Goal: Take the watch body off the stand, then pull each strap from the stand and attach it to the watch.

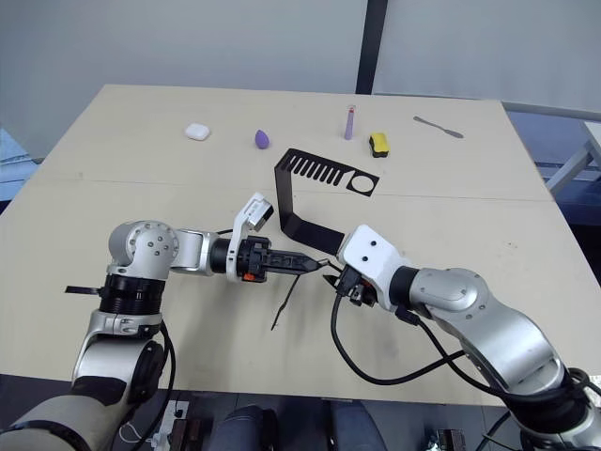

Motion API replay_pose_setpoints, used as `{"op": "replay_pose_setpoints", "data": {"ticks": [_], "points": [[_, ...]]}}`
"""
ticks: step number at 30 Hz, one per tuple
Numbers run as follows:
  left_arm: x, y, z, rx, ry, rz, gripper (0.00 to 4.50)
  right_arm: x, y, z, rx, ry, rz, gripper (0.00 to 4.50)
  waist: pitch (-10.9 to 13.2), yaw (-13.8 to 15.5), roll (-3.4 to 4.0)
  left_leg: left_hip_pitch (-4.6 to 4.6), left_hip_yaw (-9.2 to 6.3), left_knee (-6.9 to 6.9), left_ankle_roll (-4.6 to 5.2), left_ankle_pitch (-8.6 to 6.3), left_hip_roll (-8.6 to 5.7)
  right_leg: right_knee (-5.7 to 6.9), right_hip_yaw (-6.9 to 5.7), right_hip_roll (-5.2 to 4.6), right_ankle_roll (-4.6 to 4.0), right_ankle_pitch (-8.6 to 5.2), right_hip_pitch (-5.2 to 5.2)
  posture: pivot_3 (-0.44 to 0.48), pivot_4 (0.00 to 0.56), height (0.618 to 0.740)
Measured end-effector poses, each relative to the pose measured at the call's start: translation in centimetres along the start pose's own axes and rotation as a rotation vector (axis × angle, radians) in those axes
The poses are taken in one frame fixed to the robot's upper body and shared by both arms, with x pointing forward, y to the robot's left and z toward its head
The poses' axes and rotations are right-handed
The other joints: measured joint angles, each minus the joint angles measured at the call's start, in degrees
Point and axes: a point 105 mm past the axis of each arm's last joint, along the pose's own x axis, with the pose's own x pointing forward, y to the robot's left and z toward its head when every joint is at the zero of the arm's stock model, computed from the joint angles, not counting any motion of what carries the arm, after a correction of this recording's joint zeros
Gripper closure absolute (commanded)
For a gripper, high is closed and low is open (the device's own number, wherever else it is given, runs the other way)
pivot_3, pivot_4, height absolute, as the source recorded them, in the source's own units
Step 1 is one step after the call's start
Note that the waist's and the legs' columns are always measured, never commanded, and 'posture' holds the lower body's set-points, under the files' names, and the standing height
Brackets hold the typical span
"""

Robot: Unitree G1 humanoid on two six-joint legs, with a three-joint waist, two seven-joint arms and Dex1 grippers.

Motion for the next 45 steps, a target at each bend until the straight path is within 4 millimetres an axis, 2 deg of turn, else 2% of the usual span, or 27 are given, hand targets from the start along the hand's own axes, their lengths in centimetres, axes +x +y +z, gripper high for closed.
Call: {"op": "replay_pose_setpoints", "data": {"ticks": [7, 10, 11, 12, 21, 33, 45], "points": [[0.0, 0.1, 0.0, -0.006, -0.004, -0.001, 2.92, 0.0, -0.1, 0.3, -0.009, -0.020, -0.009, 2.33, 0.00, 0.01, 0.00, 0.00, 0.00, 0.00, 0.00, 0.00, 0.00, -0.01, 0.00, 0.00, 0.00, 0.00, 0.00, 0.000, 0.150, 0.740], [0.0, 0.1, 0.0, -0.006, -0.004, -0.003, 2.92, 0.0, -0.1, 0.1, -0.011, -0.017, -0.016, 3.15, 0.00, -0.01, 0.00, 0.00, 0.00, -0.01, 0.00, 0.00, 0.00, -0.01, 0.00, 0.00, 0.00, 0.00, 0.00, 0.000, 0.150, 0.740], [0.0, 0.1, 0.0, -0.006, -0.004, -0.003, 2.92, 0.0, -0.2, 0.1, -0.012, -0.018, -0.018, 3.74, 0.00, -0.03, 0.00, 0.00, 0.00, -0.01, 0.00, 0.00, 0.00, -0.01, 0.00, 0.00, 0.00, 0.00, 0.00, 0.000, 0.150, 0.740], [0.0, 0.1, 0.0, -0.006, -0.005, -0.003, 2.92, 0.0, -0.2, 0.2, -0.013, -0.020, -0.020, 4.06, 0.00, -0.03, 0.00, 0.00, 0.00, -0.01, 0.00, 0.00, 0.00, 0.00, 0.00, 0.00, 0.00, 0.00, 0.00, 0.000, 0.150, 0.740], [-0.2, 0.6, 0.1, -0.036, -0.027, -0.005, 2.92, -0.6, -0.3, -0.2, -0.002, -0.032, -0.034, 4.06, 0.00, -0.02, 0.00, -0.01, 0.00, -0.02, -0.01, 0.00, 0.00, -0.02, 0.00, 0.00, 0.00, 0.00, 0.00, 0.000, 0.150, 0.740], [-0.5, 1.0, 0.3, -0.058, -0.049, -0.009, 2.92, -1.0, -0.3, 0.4, -0.023, -0.090, -0.038, 4.06, 0.00, 0.02, 0.00, 0.00, 0.00, -0.04, -0.02, 0.01, 0.00, -0.02, 0.00, 0.00, 0.00, 0.00, -0.01, 0.000, 0.150, 0.740], [-0.3, 0.7, 0.4, -0.060, -0.045, -0.028, 2.92, -0.9, -0.3, 0.6, -0.023, -0.097, -0.035, 4.06, 0.00, 0.00, 0.00, 0.00, 0.00, -0.04, -0.02, 0.01, 0.00, -0.02, 0.00, 0.00, 0.00, 0.00, -0.01, 0.000, 0.150, 0.740]]}}
